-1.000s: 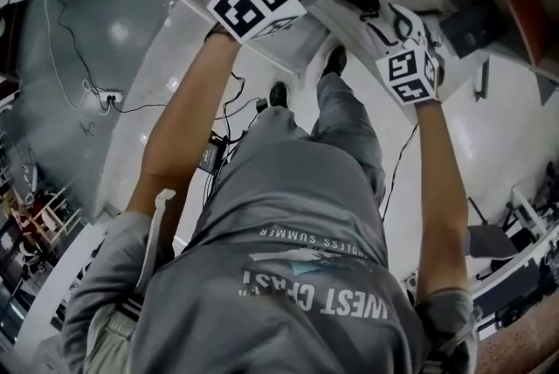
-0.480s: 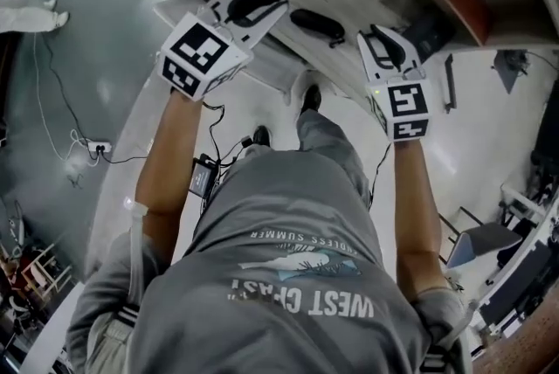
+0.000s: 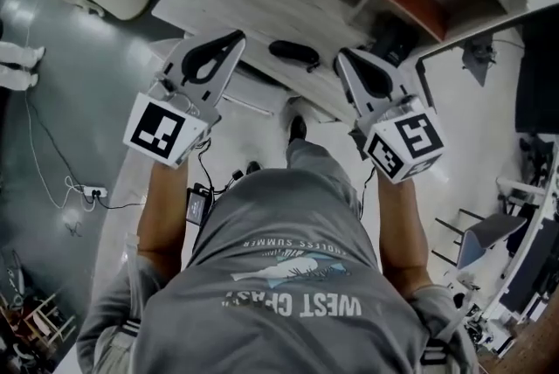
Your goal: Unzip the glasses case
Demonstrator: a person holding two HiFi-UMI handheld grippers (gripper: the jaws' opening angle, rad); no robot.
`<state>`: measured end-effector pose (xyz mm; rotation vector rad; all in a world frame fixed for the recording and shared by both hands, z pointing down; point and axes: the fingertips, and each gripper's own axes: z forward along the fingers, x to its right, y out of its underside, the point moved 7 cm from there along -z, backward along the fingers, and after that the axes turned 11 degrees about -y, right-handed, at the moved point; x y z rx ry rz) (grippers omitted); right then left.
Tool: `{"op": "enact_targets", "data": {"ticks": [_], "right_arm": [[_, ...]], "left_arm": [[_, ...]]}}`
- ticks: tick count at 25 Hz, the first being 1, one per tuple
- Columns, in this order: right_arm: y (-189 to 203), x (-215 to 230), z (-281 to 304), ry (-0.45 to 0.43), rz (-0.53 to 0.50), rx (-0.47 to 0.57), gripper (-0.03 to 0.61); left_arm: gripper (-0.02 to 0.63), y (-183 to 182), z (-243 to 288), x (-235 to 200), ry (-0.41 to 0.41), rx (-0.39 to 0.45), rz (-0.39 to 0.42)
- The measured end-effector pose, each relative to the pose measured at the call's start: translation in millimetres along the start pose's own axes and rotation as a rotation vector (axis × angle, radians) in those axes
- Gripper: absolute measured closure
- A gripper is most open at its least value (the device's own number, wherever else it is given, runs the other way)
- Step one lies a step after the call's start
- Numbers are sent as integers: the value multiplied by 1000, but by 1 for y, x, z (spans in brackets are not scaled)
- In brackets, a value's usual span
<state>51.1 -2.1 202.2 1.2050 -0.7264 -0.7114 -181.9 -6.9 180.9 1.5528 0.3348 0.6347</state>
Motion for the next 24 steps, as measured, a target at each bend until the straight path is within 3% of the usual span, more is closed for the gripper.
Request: {"op": "enact_targets", "data": {"ticks": [6, 13, 24], "right_arm": [[-32, -33, -27, -21, -31, 56, 571], [-38, -64, -29, -20, -35, 79, 571], [-35, -60, -57, -13, -30, 86, 571]], "left_arm": [[606, -29, -28, 11, -19, 55, -1], [606, -27, -56, 5, -15, 75, 11], [606, -30, -52, 31, -10, 71, 2]]}}
